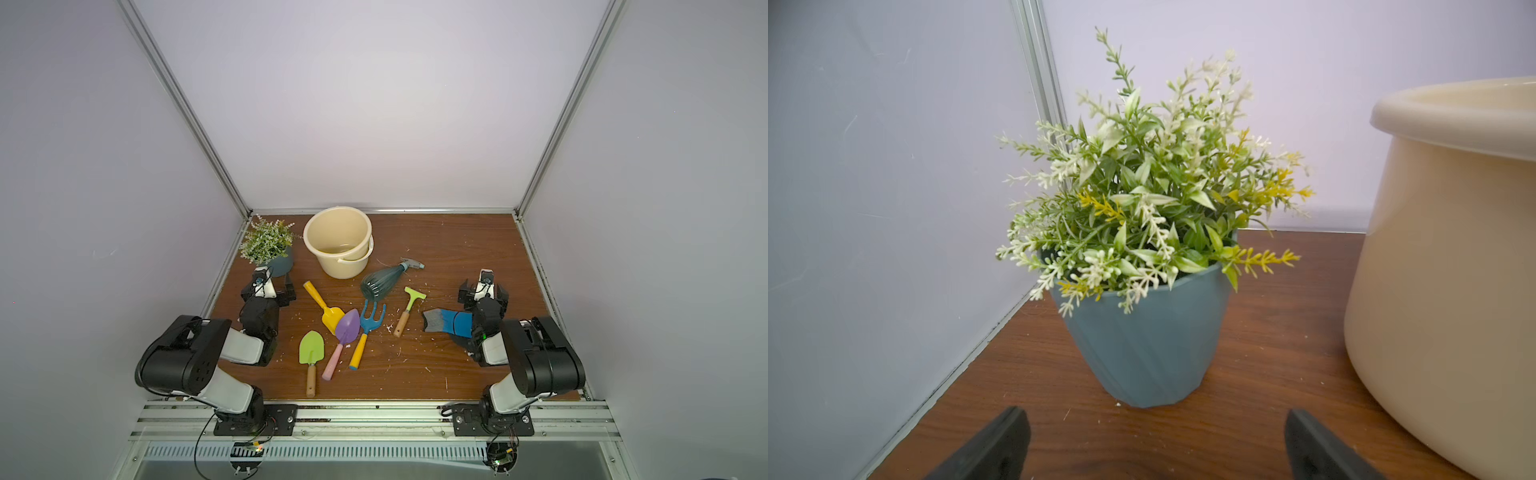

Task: Organize the gardening tools
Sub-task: Pick up the gardening tool from the center of the board.

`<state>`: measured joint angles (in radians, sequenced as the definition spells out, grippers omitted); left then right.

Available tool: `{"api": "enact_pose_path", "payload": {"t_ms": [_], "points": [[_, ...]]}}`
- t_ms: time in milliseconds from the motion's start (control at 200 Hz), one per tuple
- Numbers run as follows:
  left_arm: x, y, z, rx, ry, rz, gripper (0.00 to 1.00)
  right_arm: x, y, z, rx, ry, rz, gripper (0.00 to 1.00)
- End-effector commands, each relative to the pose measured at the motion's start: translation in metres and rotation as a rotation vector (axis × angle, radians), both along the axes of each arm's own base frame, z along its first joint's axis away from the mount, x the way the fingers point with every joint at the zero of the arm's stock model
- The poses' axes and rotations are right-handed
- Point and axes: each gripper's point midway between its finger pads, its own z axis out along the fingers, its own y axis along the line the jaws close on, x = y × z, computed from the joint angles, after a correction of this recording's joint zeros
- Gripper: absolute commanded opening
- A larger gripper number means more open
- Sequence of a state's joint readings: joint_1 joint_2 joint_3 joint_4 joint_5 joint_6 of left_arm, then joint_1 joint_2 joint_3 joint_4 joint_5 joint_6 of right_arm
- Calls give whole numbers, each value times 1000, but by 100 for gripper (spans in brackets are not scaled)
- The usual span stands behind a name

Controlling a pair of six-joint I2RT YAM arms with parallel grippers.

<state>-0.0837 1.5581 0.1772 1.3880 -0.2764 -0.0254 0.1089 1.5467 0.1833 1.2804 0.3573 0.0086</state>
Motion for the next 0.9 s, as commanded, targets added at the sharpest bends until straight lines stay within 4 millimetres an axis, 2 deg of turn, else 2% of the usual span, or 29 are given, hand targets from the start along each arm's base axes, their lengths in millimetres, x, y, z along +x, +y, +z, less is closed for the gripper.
{"api": "enact_pose_path", "payload": {"t_ms": [0,895], "points": [[-1,3,0,8,-4,5,100,8,1,22,22,-74,7,99],[1,5,-1,-6,3,1,100,8,1,22,22,-73,6,100]]}}
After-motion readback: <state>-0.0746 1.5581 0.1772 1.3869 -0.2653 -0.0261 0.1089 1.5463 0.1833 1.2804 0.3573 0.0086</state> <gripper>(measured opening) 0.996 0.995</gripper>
